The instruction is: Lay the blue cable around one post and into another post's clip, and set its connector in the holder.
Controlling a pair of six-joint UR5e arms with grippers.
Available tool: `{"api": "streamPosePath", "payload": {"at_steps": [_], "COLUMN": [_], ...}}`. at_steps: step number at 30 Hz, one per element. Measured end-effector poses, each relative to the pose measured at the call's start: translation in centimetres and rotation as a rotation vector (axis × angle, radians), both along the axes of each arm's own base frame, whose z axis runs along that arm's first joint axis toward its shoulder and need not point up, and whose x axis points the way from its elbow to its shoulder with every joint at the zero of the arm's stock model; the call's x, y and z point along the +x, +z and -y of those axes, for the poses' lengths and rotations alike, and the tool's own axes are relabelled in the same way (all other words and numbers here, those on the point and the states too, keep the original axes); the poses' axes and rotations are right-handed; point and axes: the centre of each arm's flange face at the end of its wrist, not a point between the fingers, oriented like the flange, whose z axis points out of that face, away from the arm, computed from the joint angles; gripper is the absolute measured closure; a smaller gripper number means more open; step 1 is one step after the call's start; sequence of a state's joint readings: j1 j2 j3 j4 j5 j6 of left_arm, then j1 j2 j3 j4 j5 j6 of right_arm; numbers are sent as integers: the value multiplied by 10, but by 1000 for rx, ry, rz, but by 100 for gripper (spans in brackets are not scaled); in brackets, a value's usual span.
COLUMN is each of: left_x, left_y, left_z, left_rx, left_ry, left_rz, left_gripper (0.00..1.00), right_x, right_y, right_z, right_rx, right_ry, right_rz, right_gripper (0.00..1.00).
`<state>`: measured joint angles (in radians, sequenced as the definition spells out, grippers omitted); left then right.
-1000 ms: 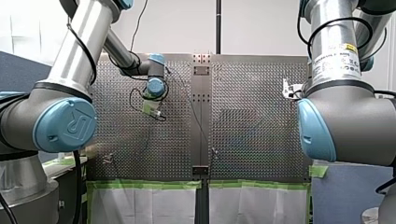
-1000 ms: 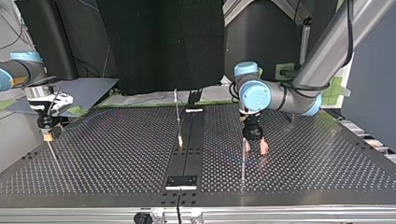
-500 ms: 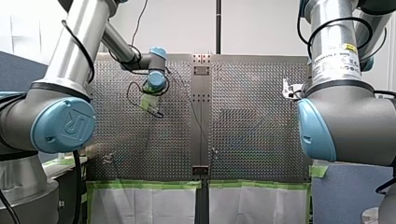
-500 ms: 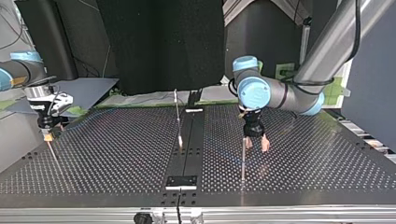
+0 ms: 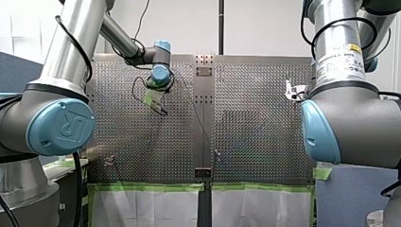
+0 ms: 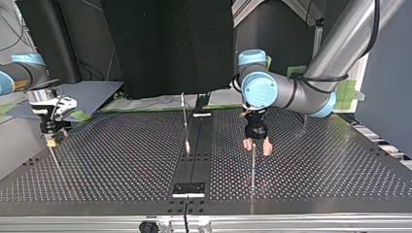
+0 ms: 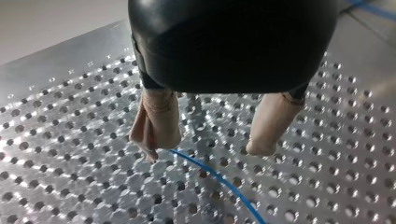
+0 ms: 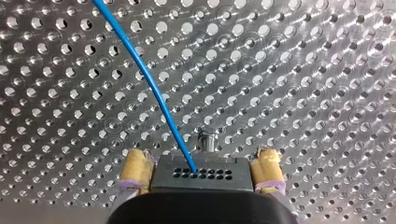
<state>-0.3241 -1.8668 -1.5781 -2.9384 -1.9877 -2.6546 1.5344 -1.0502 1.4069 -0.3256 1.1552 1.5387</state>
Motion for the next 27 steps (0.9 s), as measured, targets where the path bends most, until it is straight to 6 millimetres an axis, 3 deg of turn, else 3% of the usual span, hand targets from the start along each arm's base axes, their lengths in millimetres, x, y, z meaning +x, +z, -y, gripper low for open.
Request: {"api": "streamPosePath", "payload": {"at_steps": [11, 27], "left_x": [-23, -98], "left_y": [10, 23], "left_z": [-6, -35], "left_rx": [43, 234], "left_ry": [20, 127], "left_rz": [30, -48], "left_gripper": [0, 0], "right_x": [0, 0], "right_y": [0, 0], "right_z": [0, 0], "right_rx": [0, 2], "right_ry": [0, 0], "right_rz": [-1, 3], "right_gripper": [0, 0]}}
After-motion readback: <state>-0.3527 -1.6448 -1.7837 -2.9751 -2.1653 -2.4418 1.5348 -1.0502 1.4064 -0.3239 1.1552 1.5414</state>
